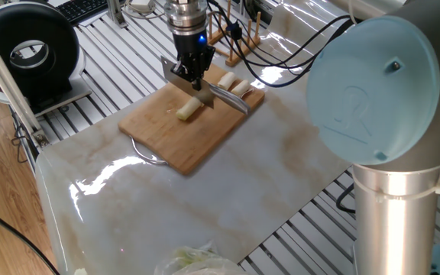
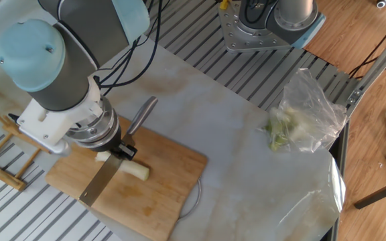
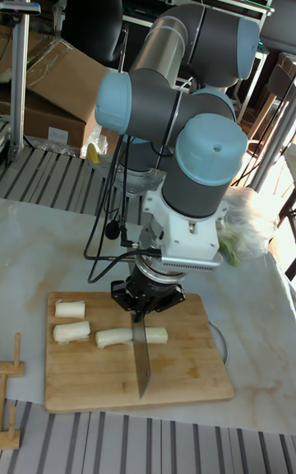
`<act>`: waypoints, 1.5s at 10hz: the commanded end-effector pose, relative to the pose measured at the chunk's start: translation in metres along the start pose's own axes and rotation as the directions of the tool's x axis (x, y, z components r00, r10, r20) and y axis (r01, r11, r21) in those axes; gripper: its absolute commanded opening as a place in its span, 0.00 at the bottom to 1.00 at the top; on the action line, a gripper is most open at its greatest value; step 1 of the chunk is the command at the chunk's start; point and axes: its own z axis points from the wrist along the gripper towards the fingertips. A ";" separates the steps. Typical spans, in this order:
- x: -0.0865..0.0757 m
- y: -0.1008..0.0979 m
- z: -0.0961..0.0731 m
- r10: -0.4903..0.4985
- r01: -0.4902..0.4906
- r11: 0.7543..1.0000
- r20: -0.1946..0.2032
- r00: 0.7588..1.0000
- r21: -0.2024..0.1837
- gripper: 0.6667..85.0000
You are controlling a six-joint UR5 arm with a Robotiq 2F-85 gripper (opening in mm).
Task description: Chop the scallions
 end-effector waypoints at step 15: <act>0.001 0.006 0.018 -0.017 0.018 0.999 0.032 0.999 -0.042 0.01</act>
